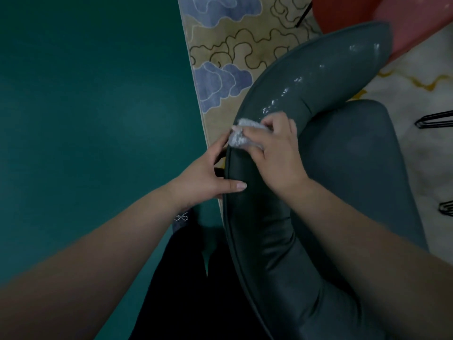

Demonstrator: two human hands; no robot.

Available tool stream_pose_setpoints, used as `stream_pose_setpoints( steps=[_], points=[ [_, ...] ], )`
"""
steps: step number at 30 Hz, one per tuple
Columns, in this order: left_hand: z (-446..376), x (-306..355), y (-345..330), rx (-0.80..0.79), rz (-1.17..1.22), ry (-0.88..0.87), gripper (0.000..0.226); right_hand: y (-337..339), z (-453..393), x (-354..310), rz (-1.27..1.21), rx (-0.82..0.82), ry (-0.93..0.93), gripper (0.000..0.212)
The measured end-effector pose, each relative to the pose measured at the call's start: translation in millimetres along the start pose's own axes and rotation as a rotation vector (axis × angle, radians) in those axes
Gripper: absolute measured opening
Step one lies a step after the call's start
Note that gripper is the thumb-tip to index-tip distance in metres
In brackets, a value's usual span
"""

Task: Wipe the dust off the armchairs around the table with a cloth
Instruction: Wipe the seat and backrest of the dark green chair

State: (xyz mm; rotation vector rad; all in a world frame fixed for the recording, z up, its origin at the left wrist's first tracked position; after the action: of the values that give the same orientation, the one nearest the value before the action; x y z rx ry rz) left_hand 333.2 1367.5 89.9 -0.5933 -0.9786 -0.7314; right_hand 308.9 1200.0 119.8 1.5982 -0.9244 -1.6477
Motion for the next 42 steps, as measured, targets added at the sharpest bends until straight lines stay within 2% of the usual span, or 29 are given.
stream_pose_setpoints(
  steps=[5, 9, 16, 19, 23, 27, 31, 35, 42],
  points=[
    [-15.8, 9.7, 9.4, -0.005, 0.002, -0.002, 0.088, -3.3, -18.2, -2.5, 0.015, 0.064, -0.106, 0.02],
    [-29.4, 17.0, 19.4, -0.039, -0.003, -0.007, 0.096, -5.6, 6.5, -3.4, 0.0, 0.076, -0.125, 0.02],
    [-50.0, 29.8, 37.1, -0.207, -0.046, 0.005, 0.11, 4.3, -63.9, 17.1, 0.008, 0.184, -0.289, 0.021],
    [-58.8, 33.3, 40.5, -0.232, -0.066, 0.01, 0.109, -2.2, -37.8, 11.4, 0.004, 0.208, -0.298, 0.021],
    [-72.2, 40.2, 49.5, -0.282, -0.089, 0.002, 0.11, -5.7, -27.6, 8.4, 0.003, 0.168, -0.314, 0.035],
    [-87.3, 48.7, 55.4, -0.313, -0.106, -0.008, 0.11, 9.6, -68.7, 30.0, 0.054, 0.216, -0.363, 0.019],
    [-100.7, 54.6, 58.7, -0.321, -0.126, -0.022, 0.11, 5.5, -68.1, 32.6, 0.014, 0.253, -0.399, 0.022],
    [-109.6, 59.7, 60.8, -0.329, -0.15, -0.02, 0.112, 2.8, -53.3, 29.6, -0.029, 0.22, -0.348, 0.03],
    [-129.9, 78.4, 63.4, -0.313, -0.227, -0.027, 0.115, 22.4, -95.6, 60.7, -0.023, 0.249, -0.385, 0.019]
  ],
)
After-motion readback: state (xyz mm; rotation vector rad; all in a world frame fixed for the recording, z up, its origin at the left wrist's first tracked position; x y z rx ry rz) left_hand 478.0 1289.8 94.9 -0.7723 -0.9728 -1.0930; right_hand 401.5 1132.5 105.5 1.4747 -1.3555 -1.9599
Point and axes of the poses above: each hand's wrist, its own z-axis away from the middle knuckle, its own y-axis out of the back of the hand, x = y × z, the point moved 1 cm from there along -z, towards the middle knuckle, and after that the axes turned 8 degrees about -x, right-handed, at the moved point
